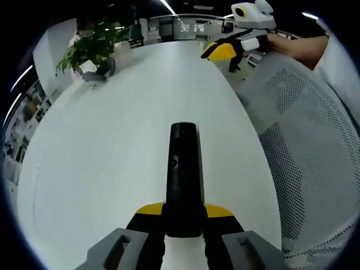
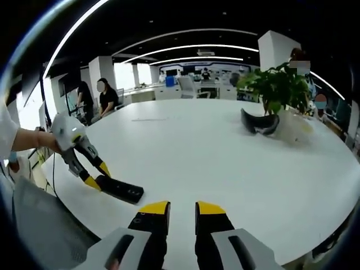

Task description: Press the specified remote control buttons in sequence, fully releasing each button before pressing the next.

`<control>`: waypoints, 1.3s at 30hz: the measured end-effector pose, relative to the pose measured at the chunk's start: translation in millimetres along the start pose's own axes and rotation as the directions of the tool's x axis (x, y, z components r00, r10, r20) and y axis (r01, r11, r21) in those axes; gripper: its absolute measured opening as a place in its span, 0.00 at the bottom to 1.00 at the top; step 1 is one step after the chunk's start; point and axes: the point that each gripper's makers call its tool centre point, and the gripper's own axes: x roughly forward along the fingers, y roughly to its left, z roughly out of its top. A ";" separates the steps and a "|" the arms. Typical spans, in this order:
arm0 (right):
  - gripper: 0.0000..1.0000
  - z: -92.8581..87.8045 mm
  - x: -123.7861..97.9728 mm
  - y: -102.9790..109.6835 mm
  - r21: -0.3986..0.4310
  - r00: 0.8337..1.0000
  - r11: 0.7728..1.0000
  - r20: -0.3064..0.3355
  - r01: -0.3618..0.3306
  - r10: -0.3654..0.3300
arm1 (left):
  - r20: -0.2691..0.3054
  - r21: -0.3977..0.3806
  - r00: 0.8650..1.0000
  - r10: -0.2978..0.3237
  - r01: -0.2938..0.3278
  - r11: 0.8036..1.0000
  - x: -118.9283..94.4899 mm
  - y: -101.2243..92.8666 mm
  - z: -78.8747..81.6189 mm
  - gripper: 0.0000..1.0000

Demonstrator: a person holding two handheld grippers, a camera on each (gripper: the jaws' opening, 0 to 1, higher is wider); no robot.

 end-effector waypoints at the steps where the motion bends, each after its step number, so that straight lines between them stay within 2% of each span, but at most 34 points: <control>1: 0.14 -0.9 0.5 1.2 -0.003 1.000 1.000 -0.006 -0.006 0.006 | 0.004 0.004 1.000 -0.004 0.004 1.000 -0.1 -0.5 0.0 0.24; 10: 0.13 -5.1 2.8 7.1 -0.024 0.999 0.999 -0.037 -0.036 0.035 | 0.030 -0.005 1.000 -0.003 0.004 1.000 -1.0 -7.1 1.1 0.24; 12: 0.12 -6.8 3.9 10.5 -0.031 0.998 0.998 -0.050 -0.050 0.048 | 0.003 0.021 1.000 -0.015 0.014 1.000 -1.5 -12.1 0.0 0.24; 14: 0.12 -8.1 4.9 14.4 -0.033 0.996 0.997 -0.060 -0.071 0.069 | -0.010 0.007 1.000 -0.007 0.007 1.000 -0.8 -13.5 0.9 0.24; 18: 0.11 -9.5 5.0 28.3 -0.045 0.985 0.987 -0.080 -0.156 0.152 | -0.023 0.009 1.000 -0.005 0.005 1.000 -0.6 -15.4 0.1 0.24; 23: 0.10 4.7 3.5 55.2 -0.053 0.956 0.956 -0.079 -0.288 0.284 | -0.006 -0.015 1.000 0.004 -0.004 1.000 -1.5 -19.6 -1.3 0.24; 26: 0.09 10.1 8.9 66.5 -0.123 0.934 0.929 -0.122 -0.349 0.335 | 0.000 -0.018 1.000 0.005 -0.005 1.000 -1.9 -24.2 -1.6 0.24; 29: 0.09 10.9 20.8 79.1 -0.222 0.905 0.882 -0.199 -0.416 0.376 | -0.001 -0.015 1.000 0.006 -0.006 1.000 -1.2 -28.8 -1.0 0.24; 30: 0.09 8.2 24.5 85.0 -0.246 0.888 0.860 -0.233 -0.448 0.396 | -0.001 -0.014 1.000 0.006 -0.006 1.000 -1.3 -29.9 -1.1 0.24; 31: 0.09 7.0 25.5 87.1 -0.250 0.882 0.852 -0.245 -0.460 0.404 | -0.001 -0.016 1.000 0.005 -0.006 1.000 -1.0 -30.8 -0.9 0.24; 32: 0.09 2.0 29.3 93.3 -0.265 0.861 0.828 -0.283 -0.494 0.423 | -0.002 -0.016 1.000 0.007 -0.007 1.000 -0.8 -32.9 -0.9 0.24; 33: 0.09 -1.3 30.0 97.5 -0.266 0.846 0.814 -0.306 -0.517 0.437 | -0.001 -0.016 1.000 0.007 -0.007 1.000 -0.8 -34.0 -1.0 0.24; 35: 0.10 -7.5 31.2 104.3 -0.263 0.823 0.795 -0.343 -0.547 0.453 | 0.001 -0.021 1.000 0.010 -0.010 1.000 -0.7 -37.2 -1.2 0.24; 39: 0.08 -14.4 33.3 108.9 -0.284 0.810 0.775 -0.369 -0.565 0.456 | 0.006 -0.023 1.000 0.010 -0.010 1.000 -0.9 -44.0 -0.8 0.24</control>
